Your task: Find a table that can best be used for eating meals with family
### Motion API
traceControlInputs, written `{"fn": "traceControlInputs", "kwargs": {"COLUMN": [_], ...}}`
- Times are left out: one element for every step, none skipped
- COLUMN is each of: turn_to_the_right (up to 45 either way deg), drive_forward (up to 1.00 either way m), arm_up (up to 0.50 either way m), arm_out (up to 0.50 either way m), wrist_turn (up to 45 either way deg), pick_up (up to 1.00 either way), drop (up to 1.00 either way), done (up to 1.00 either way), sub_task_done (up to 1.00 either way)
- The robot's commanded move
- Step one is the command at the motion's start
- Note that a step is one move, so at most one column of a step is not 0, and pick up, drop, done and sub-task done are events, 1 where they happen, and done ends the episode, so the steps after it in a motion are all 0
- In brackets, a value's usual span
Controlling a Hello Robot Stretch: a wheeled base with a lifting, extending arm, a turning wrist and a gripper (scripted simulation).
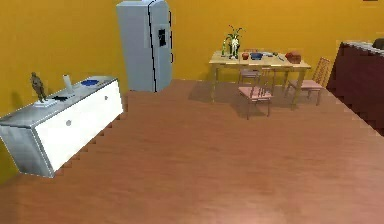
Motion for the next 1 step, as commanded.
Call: {"fn": "traceControlInputs", "kwargs": {"turn_to_the_right": [6.0], "drive_forward": [0.0], "arm_up": [0.0], "arm_out": [0.0], "wrist_turn": [0.0], "pick_up": [0.0], "drop": [0.0], "done": [0.0], "sub_task_done": [0.0]}}
